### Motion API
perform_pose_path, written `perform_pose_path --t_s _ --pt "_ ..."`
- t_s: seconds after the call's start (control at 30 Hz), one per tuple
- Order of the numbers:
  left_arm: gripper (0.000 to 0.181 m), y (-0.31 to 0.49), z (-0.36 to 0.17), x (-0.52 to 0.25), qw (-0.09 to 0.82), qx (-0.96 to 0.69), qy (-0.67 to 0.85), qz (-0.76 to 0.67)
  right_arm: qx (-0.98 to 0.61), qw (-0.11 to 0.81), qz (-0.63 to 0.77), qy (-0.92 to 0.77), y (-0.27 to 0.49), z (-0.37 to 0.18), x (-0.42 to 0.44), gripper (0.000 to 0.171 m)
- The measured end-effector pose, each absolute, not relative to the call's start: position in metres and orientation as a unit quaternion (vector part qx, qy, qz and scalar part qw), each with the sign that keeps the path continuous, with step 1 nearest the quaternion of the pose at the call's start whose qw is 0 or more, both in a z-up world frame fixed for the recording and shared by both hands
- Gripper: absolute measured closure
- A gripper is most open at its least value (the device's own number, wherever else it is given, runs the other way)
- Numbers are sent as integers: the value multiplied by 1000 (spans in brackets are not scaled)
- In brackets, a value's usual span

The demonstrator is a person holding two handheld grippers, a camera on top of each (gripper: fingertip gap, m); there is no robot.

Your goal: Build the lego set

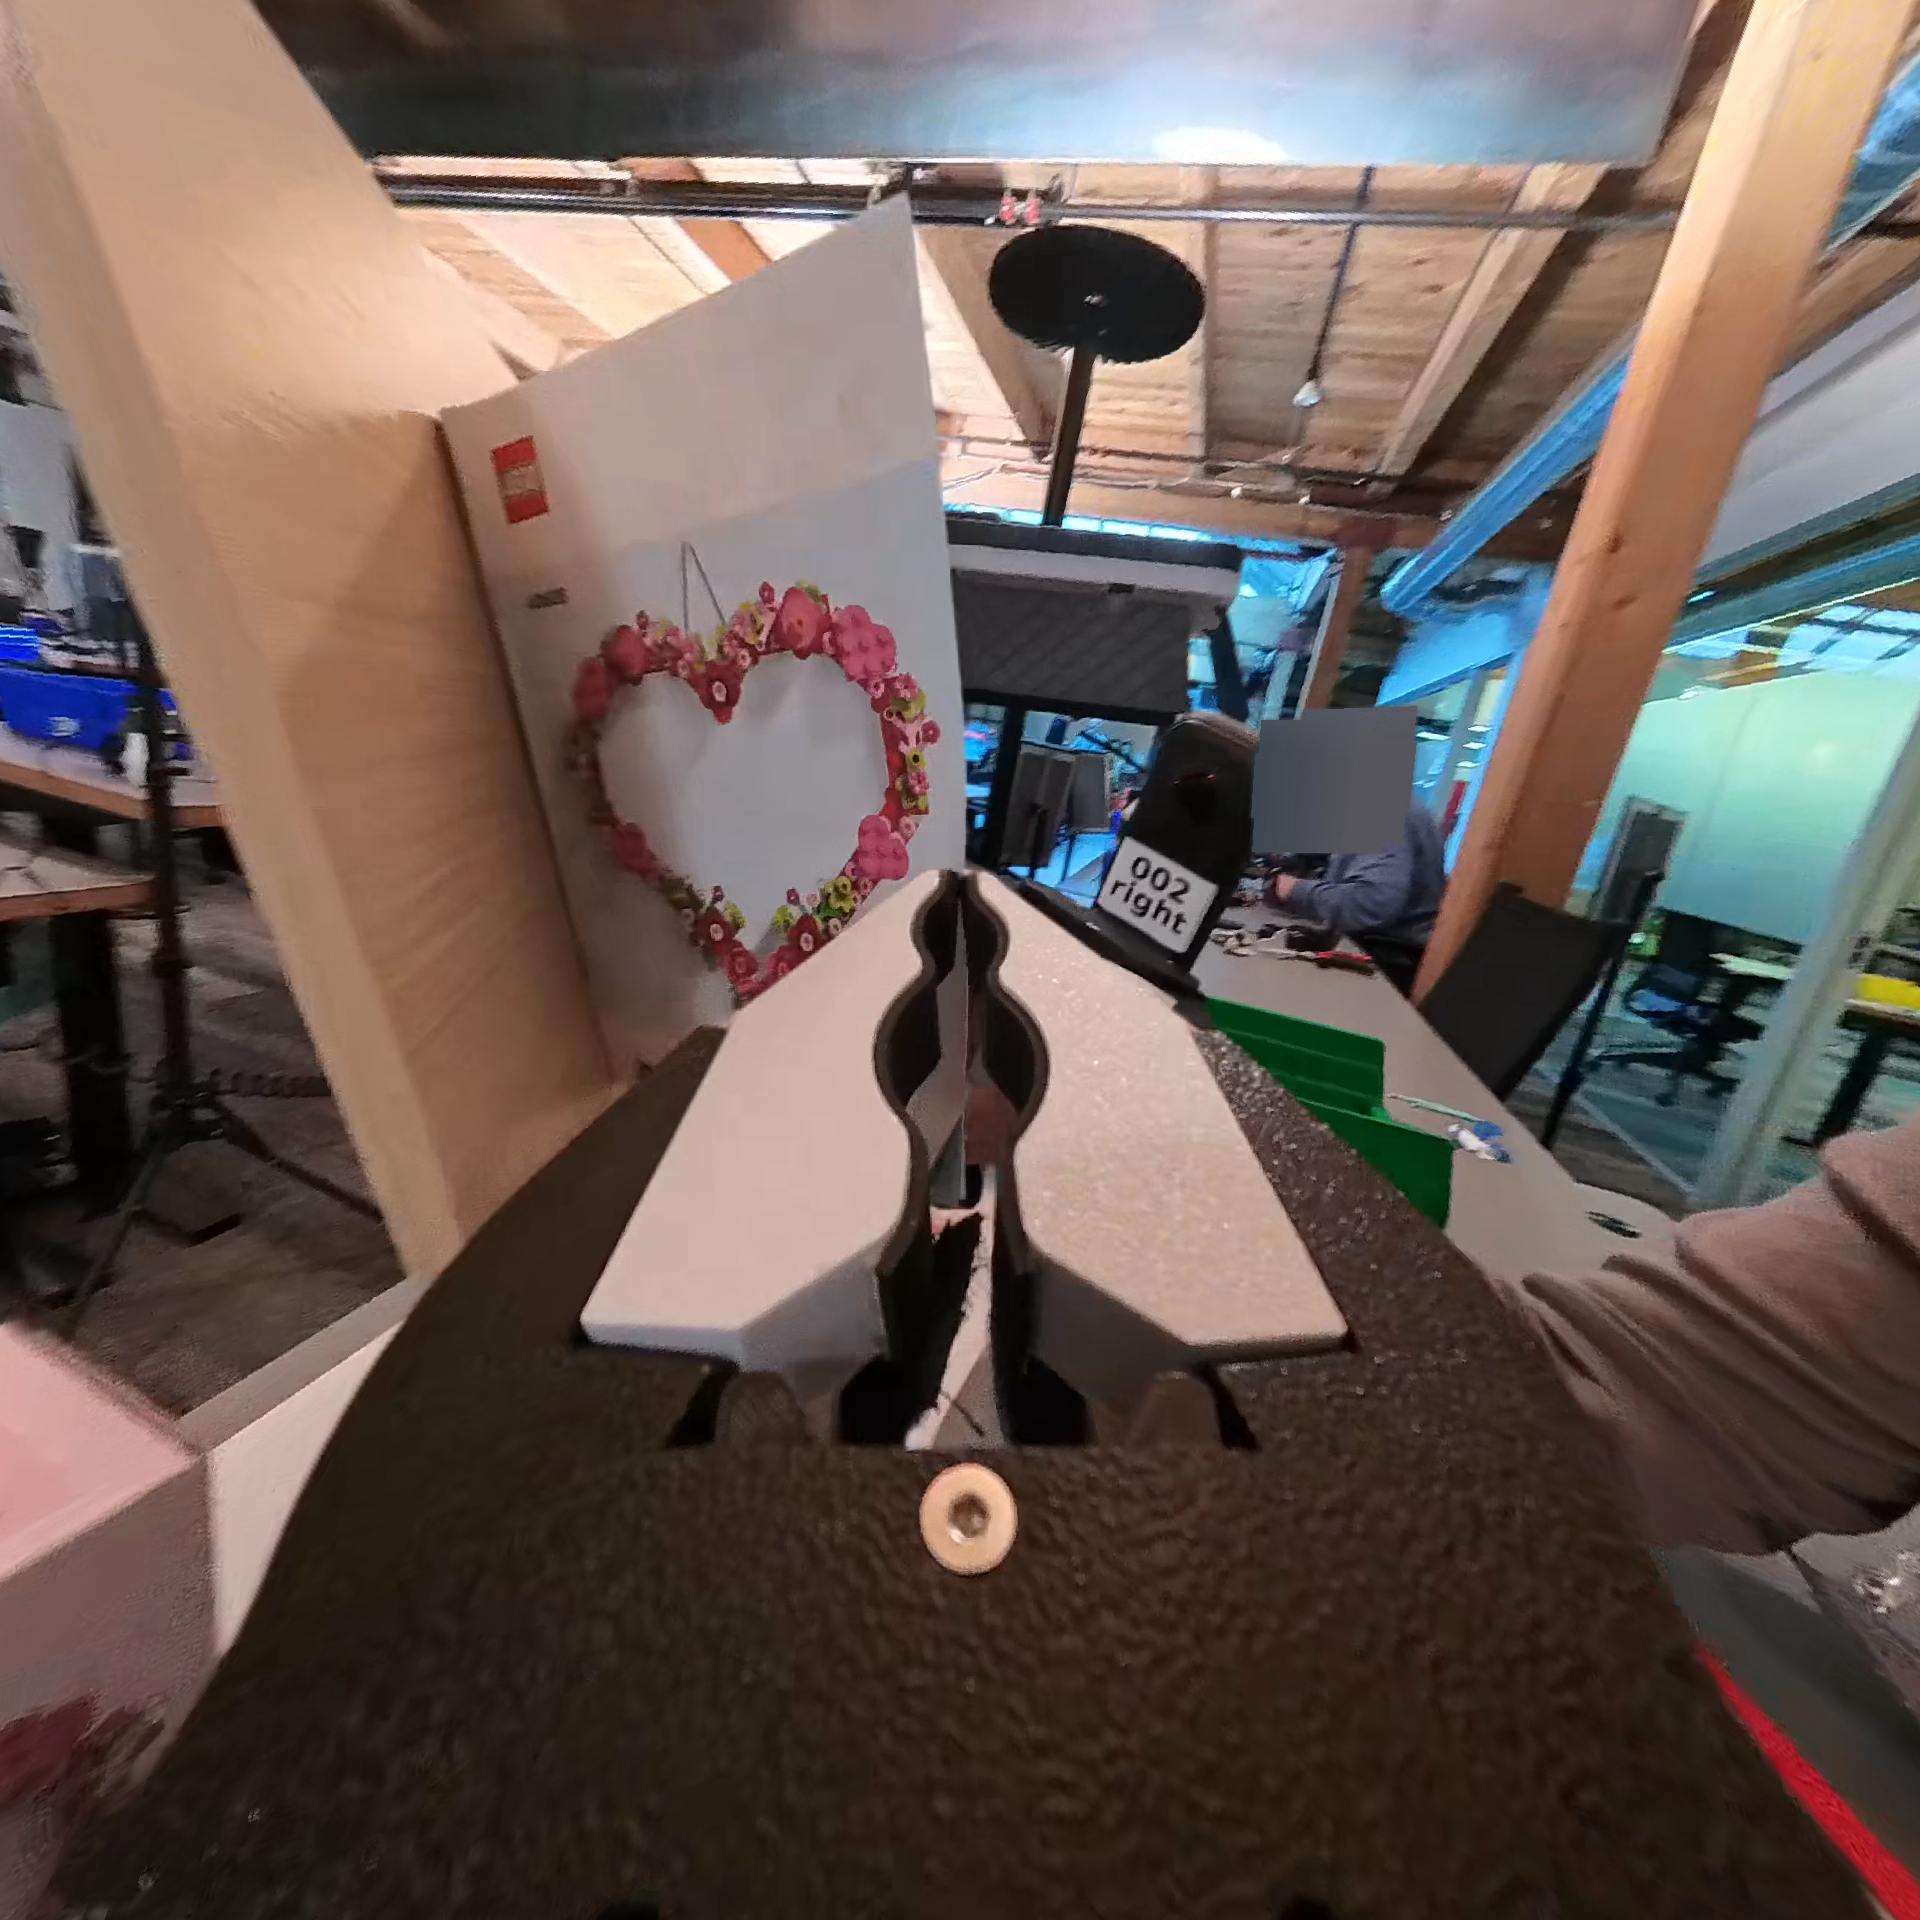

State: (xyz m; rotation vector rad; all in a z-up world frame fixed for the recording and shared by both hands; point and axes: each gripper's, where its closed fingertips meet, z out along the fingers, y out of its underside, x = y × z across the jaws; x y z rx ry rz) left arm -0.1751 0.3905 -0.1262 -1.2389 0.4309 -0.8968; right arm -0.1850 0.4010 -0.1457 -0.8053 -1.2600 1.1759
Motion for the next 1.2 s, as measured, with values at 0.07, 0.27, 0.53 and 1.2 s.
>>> perform_pose_path --t_s 0.07,0.27,0.53,1.2 --pt "181 391 -125 -170 695 -546 193 -426 -341 571 511 -544 401 -146 -179 113" --pt "181 393 -123 -162 683 -521 190 -476 -339 546 537 -547 404 -146 -163 107" --pt "181 394 -122 -156 672 -501 185 -513 -330 525 560 -550 396 -146 -162 105" --pt "181 398 -123 -141 659 -496 188 -533 -320 510 592 -536 392 -140 -160 108"
